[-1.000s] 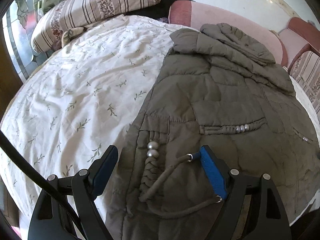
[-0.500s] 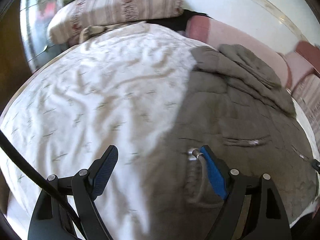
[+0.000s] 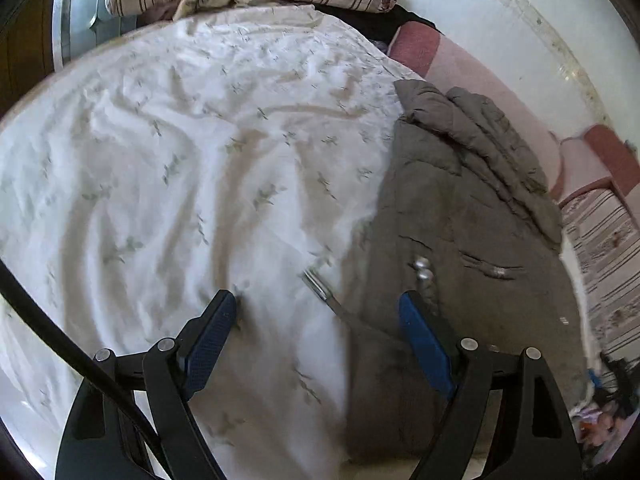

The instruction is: Fold large clothes

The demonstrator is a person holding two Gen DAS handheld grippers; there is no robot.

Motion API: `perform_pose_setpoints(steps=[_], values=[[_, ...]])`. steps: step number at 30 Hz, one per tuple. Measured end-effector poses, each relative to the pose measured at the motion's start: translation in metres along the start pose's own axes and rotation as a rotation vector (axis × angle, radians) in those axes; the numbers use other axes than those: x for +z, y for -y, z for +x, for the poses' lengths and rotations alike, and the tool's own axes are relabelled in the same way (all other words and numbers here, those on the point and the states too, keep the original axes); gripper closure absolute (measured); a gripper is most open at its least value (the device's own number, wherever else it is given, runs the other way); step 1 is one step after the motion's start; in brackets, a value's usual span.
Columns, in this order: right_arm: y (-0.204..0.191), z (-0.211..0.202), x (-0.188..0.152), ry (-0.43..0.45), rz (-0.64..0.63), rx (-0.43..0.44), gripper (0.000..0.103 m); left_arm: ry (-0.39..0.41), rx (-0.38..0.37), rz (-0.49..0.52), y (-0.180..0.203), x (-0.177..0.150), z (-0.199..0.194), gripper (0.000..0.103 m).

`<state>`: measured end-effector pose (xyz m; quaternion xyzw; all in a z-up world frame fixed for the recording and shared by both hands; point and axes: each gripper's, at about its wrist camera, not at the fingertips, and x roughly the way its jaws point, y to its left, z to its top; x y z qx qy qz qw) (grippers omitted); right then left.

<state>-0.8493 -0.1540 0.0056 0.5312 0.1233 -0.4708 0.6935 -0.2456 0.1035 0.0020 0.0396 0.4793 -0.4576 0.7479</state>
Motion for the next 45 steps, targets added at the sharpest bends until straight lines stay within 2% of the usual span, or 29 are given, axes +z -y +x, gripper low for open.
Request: perform_pose_setpoints(steps=[12, 16, 23, 27, 30, 32, 33, 35, 37, 41, 45], values=[[0.017, 0.008, -0.006, -0.086, 0.054, 0.049, 0.044, -0.007, -0.067, 0.043, 0.036, -0.048, -0.012, 0.02], [0.021, 0.008, -0.008, -0.103, 0.078, 0.044, 0.044, -0.007, -0.061, 0.072, 0.046, -0.054, -0.01, 0.02], [0.025, 0.013, -0.022, -0.167, 0.103, 0.072, 0.042, 0.001, -0.077, 0.046, 0.051, -0.054, -0.008, 0.02], [0.016, 0.029, -0.045, -0.247, 0.12, 0.117, 0.042, 0.012, -0.081, 0.02, 0.055, -0.055, -0.009, 0.02], [-0.005, 0.03, -0.062, -0.219, 0.056, 0.108, 0.042, 0.008, -0.104, 0.024, 0.065, -0.062, -0.009, 0.02], [-0.023, 0.031, -0.071, -0.215, -0.012, 0.145, 0.042, 0.005, -0.112, 0.055, 0.076, -0.068, -0.006, 0.02], [-0.033, 0.032, -0.076, -0.218, -0.05, 0.164, 0.043, 0.008, -0.103, 0.077, 0.081, -0.07, -0.005, 0.02], [-0.046, 0.031, -0.08, -0.182, -0.115, 0.116, 0.049, 0.044, -0.042, 0.137, 0.093, -0.073, -0.005, 0.021], [-0.048, 0.033, -0.082, -0.163, -0.139, 0.052, 0.066, 0.094, 0.003, 0.165, 0.097, -0.072, -0.009, 0.029], [-0.033, 0.04, -0.078, -0.178, -0.067, 0.034, 0.07, 0.129, 0.066, 0.169, 0.093, -0.069, -0.007, 0.041], [-0.035, 0.044, -0.081, -0.167, -0.121, -0.021, 0.07, 0.105, 0.126, 0.202, 0.095, -0.069, 0.003, 0.043]])
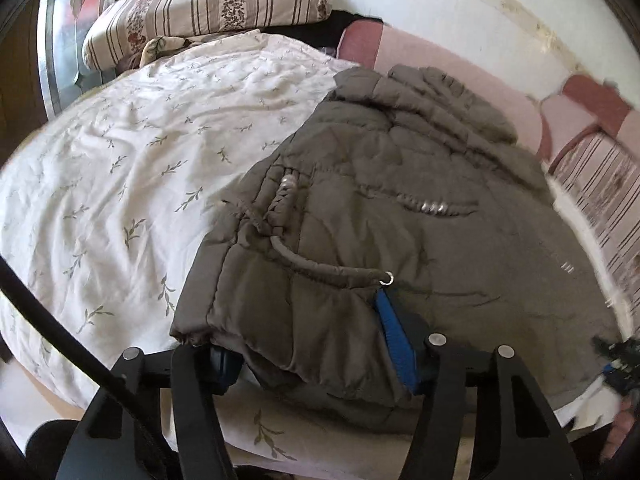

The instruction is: Fold large clothes

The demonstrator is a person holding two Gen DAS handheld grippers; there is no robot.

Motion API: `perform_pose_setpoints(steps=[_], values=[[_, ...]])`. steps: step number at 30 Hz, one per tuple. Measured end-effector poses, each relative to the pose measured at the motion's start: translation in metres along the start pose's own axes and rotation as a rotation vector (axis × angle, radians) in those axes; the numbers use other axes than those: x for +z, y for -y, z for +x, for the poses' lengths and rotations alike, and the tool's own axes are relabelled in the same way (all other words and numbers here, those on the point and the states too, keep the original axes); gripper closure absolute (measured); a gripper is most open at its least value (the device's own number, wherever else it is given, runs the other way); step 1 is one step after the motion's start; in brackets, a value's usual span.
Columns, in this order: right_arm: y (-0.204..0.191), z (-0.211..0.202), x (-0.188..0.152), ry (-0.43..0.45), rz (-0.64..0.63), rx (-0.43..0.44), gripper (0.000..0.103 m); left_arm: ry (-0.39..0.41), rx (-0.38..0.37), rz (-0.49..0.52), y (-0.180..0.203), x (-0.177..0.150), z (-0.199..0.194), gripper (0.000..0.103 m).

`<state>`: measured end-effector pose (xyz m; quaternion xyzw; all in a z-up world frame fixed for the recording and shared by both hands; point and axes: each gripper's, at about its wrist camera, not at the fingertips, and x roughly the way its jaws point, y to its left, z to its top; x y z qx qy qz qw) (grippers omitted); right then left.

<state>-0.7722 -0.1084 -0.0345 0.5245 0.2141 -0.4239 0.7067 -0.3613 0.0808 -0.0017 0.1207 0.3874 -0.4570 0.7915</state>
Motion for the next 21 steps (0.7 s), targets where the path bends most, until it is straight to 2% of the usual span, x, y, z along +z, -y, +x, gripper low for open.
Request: perform_pose_setpoints(steps=[3, 6, 12, 21], values=[[-0.011, 0.003, -0.007, 0.041, -0.09, -0.05, 0.07, 0.009, 0.06, 0.066, 0.01, -0.006, 0.004, 0.043], [-0.013, 0.003, -0.01, 0.054, -0.136, -0.058, 0.069, 0.03, 0.099, 0.11, 0.017, -0.01, 0.005, 0.043], [-0.007, 0.004, -0.01, 0.066, -0.09, -0.016, 0.068, 0.037, 0.116, 0.103, 0.016, -0.011, 0.008, 0.038], [0.014, 0.002, -0.003, 0.079, 0.06, 0.129, 0.069, 0.047, 0.147, 0.102, 0.016, -0.013, 0.009, 0.03]])
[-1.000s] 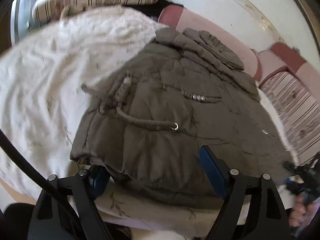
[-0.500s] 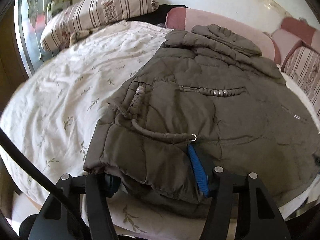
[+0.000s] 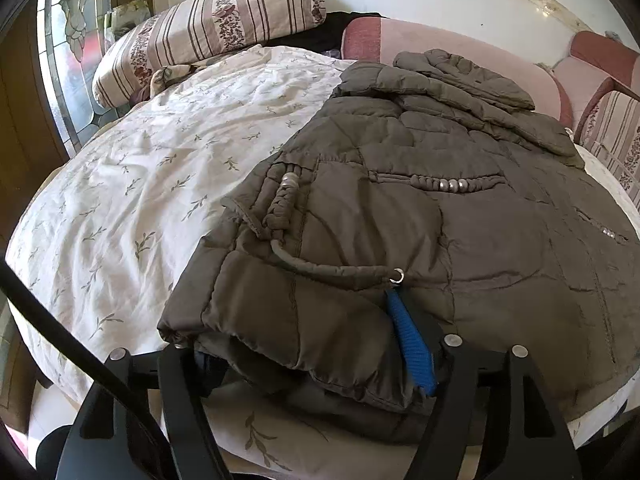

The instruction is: Fold large clothes

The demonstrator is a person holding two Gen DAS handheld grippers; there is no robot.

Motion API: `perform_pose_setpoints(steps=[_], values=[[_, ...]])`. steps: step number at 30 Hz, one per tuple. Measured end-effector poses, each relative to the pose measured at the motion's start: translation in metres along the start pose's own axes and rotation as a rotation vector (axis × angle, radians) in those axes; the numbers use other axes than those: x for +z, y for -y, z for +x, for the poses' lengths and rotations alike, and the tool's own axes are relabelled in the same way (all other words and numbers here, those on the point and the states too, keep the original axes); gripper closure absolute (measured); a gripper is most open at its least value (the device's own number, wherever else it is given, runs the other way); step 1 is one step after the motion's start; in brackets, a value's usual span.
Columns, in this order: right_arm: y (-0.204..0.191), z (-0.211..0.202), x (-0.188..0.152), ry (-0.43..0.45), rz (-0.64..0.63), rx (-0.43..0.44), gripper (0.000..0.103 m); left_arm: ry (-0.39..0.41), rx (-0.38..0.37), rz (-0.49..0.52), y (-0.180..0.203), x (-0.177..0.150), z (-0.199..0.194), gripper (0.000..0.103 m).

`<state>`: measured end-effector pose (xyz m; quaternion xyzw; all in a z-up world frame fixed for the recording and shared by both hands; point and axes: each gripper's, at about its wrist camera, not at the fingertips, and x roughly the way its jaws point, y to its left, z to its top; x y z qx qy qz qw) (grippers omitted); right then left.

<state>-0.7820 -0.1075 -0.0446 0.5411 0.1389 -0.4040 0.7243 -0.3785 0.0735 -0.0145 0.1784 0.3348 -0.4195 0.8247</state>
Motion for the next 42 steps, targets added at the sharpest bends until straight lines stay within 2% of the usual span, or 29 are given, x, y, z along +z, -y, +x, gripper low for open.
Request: perform_pose_setpoints(steps=[7, 15, 17, 23, 25, 28, 31, 36, 42], values=[[0.007, 0.0, 0.003, -0.005, 0.079, 0.032, 0.069, -0.002, 0.032, -0.014, -0.001, 0.001, 0.002, 0.021], [-0.005, 0.001, 0.006, -0.04, -0.028, -0.035, 0.075, 0.014, 0.068, 0.028, 0.003, 0.002, -0.001, 0.019], [-0.008, 0.001, 0.006, -0.039, -0.05, -0.048, 0.075, 0.018, 0.064, 0.042, 0.005, 0.002, -0.003, 0.025], [-0.01, 0.001, 0.006, -0.035, -0.07, -0.058, 0.076, 0.054, 0.056, 0.105, 0.017, 0.0, -0.012, 0.051], [-0.016, -0.003, 0.005, -0.009, -0.104, -0.061, 0.083, 0.066, 0.048, 0.115, 0.018, 0.001, -0.015, 0.062], [-0.036, -0.015, 0.004, 0.069, -0.231, -0.108, 0.087, 0.092, 0.034, 0.119, 0.019, 0.002, -0.02, 0.075], [-0.046, -0.021, 0.001, 0.116, -0.291, -0.131, 0.087, 0.095, 0.029, 0.118, 0.019, 0.003, -0.021, 0.077], [-0.039, -0.022, 0.005, 0.114, -0.258, -0.107, 0.088, 0.108, 0.022, 0.115, 0.018, 0.002, -0.024, 0.08], [-0.047, -0.033, 0.004, 0.165, -0.298, -0.1, 0.088, 0.12, 0.014, 0.108, 0.017, 0.003, -0.028, 0.081]])
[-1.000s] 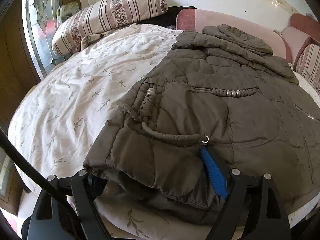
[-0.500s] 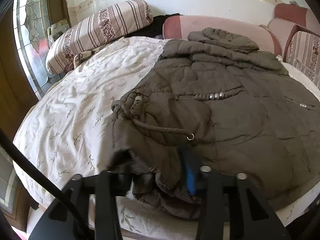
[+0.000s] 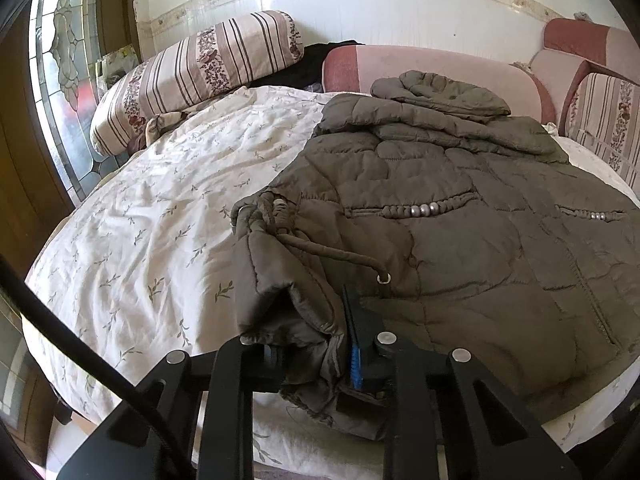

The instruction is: Fold large clothes

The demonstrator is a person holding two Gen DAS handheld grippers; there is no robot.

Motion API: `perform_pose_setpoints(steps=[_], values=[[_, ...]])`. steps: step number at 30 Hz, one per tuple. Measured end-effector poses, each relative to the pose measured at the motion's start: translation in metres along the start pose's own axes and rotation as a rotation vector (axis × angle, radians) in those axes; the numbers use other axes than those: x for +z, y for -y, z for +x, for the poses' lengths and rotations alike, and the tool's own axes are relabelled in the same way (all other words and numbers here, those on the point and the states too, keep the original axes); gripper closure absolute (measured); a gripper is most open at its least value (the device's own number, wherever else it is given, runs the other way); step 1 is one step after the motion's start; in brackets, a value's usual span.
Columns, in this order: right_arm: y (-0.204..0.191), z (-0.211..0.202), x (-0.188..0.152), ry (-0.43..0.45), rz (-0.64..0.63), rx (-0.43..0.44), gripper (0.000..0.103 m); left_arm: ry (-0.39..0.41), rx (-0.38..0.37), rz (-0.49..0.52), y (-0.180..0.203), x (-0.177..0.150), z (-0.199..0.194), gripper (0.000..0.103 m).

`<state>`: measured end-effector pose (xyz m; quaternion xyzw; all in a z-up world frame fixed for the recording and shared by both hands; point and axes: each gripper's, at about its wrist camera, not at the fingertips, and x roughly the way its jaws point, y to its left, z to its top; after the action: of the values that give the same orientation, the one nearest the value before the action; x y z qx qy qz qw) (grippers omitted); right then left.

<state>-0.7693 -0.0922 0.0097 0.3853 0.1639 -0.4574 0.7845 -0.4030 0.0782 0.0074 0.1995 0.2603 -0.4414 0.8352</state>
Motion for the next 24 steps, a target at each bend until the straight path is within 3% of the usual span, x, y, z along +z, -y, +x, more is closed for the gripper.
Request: perform_pose_setpoints(steps=[10, 24], values=[[-0.011, -0.019, 0.003, 0.069, -0.064, 0.003, 0.089, 0.061, -0.003, 0.015, 0.002, 0.002, -0.017, 0.084], [-0.001, -0.043, 0.001, 0.085, -0.009, 0.047, 0.089, 0.074, -0.014, 0.005, 0.0, 0.003, -0.038, 0.084]])
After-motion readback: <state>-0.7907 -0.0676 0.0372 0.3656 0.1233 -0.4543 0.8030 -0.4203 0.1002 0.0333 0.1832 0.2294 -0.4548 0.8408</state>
